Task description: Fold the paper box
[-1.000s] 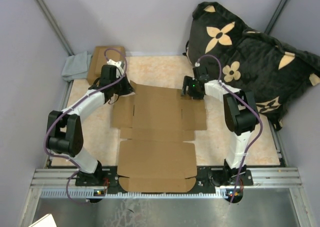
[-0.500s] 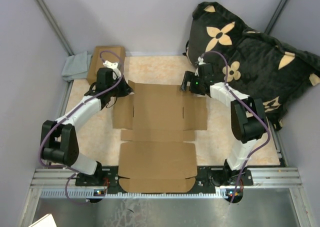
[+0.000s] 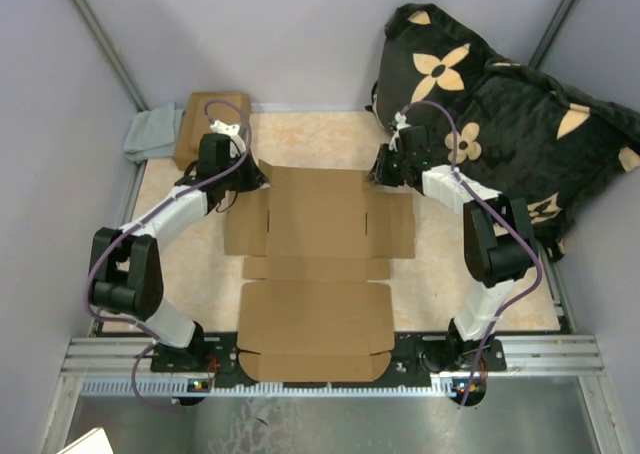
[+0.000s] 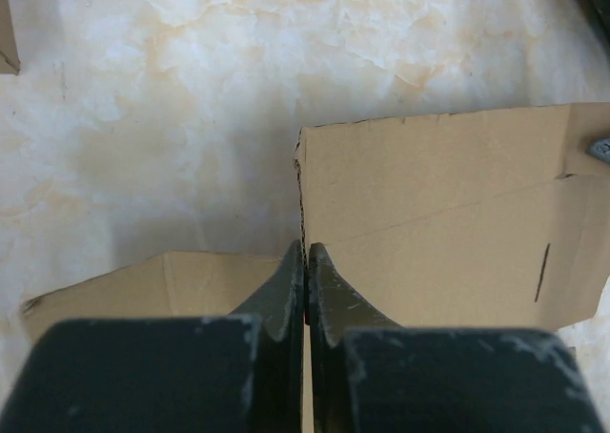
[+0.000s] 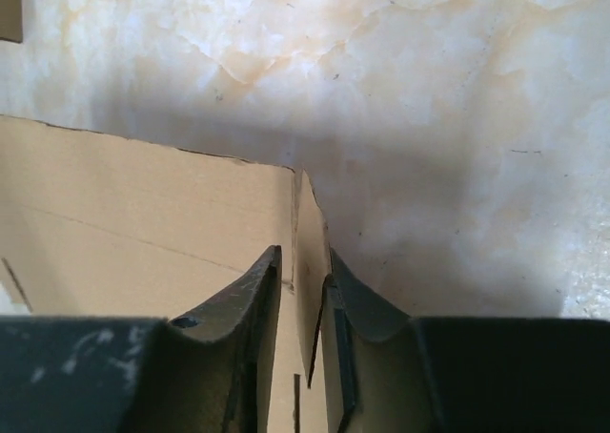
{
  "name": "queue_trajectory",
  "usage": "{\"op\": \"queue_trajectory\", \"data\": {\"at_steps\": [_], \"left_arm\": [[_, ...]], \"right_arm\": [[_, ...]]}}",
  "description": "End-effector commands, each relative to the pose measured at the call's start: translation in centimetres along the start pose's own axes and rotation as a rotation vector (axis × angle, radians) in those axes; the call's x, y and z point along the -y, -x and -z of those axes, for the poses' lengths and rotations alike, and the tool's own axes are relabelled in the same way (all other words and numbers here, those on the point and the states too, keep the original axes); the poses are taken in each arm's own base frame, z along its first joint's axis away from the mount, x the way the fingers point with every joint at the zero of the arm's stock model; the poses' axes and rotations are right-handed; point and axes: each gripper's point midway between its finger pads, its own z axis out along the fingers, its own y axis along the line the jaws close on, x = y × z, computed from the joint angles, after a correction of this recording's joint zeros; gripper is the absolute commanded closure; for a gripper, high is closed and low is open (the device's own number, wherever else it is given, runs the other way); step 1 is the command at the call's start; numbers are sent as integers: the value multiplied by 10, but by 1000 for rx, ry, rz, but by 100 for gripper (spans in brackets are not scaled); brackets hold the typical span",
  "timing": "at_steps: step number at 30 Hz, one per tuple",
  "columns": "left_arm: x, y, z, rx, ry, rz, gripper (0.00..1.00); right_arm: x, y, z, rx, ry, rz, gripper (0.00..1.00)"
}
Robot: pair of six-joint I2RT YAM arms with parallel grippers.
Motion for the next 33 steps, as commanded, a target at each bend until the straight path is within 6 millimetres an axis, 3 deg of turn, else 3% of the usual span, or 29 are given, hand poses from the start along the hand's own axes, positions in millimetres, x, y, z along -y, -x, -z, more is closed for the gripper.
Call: {"op": "queue_trajectory", "data": {"at_steps": [1, 7, 13, 22, 28, 33], "left_arm": [[9, 15, -12, 19, -27, 10, 100], [2, 10, -34, -35, -3, 25, 100], [-5, 4, -57, -103, 29, 44, 100], [-14, -5, -87, -195, 55, 55, 98], [-13, -9, -98, -212, 38, 61, 80], [-11, -7, -103, -213, 24, 64, 74]], "right_arm": [[-22, 24, 5, 59, 78, 18, 81], [-14, 28, -11, 49, 24, 24, 98], [-6, 40, -25, 29, -66, 81, 98], [-3, 45, -49, -42, -138, 159, 86], [-7, 42, -61, -57, -123, 170, 69], [-10, 42, -67, -63, -106, 168, 52]]}}
